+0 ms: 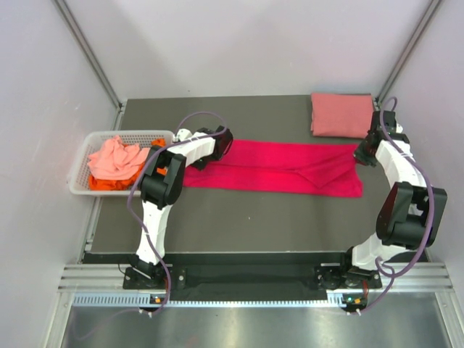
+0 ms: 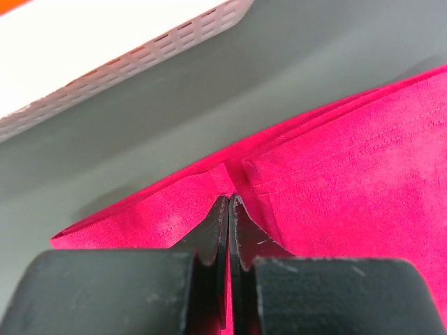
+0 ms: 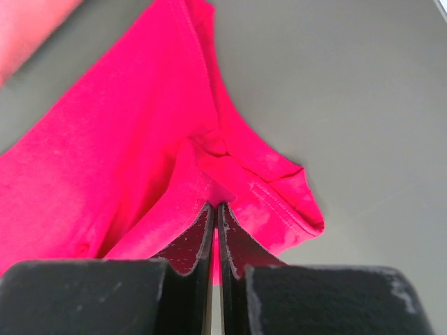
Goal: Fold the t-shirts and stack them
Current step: Fold the tshirt
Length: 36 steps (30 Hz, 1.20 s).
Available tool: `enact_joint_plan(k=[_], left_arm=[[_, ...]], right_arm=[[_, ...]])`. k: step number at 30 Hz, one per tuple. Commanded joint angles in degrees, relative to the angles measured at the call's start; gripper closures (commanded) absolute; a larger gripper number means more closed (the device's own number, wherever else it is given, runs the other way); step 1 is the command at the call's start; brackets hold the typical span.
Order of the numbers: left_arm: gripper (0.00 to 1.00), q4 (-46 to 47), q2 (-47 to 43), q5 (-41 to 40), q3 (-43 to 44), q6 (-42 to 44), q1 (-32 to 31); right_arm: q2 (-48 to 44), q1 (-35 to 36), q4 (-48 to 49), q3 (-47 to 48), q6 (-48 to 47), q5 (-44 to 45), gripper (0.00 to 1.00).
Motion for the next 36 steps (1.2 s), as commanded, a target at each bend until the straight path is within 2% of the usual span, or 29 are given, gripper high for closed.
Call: enact_joint_plan(k=[1, 5, 12, 21, 24, 25, 29, 33, 36], left_arm=[[1.0, -2.7, 0.0, -3.4, 1.85, -1.79, 0.0], [1.0, -3.23, -0.09, -3.66, 1.85, -2.93, 0.0], [1.0, -5.15, 0.17, -3.13, 2.38, -4.85, 0.09], [1.0, -6.74, -1.49, -2.87, 2.46, -7.68, 0.0], [0.89, -8.15, -2.02, -2.78, 3.07, -8.29, 0.0], [0.8, -8.85, -2.63, -2.7, 3.25, -8.46, 0.0], [0.63, -10.52, -5.53, -3.83, 2.9, -7.94, -0.61], [0.56, -12.1, -9.66, -7.43, 0.54, -8.73, -3.16], [0.52, -11.93, -12.83, -10.25, -0.52, -7.16, -5.18]], right_arm=[[1.04, 0.39, -0.9, 3.39, -0.81, 3.74, 1.0], [1.39, 0.39, -0.21, 3.48, -1.07, 3.92, 1.0], [3.76, 0.92, 2.52, 4.09, -2.65, -1.79, 1.0], [8.06, 2.24, 3.4, 7.17, -3.8, -0.91, 1.0], [9.73, 2.5, 3.75, 8.75, -4.23, -1.18, 1.0], [10.17, 2.59, 3.75, 9.71, -4.41, -1.44, 0.99], [11.67, 3.03, 3.31, 12.61, -7.56, -4.94, 0.97], [11.5, 3.38, 0.07, 14.29, -6.7, -6.1, 0.83], [9.48, 3.3, -3.62, 12.8, -3.71, -3.21, 0.78]])
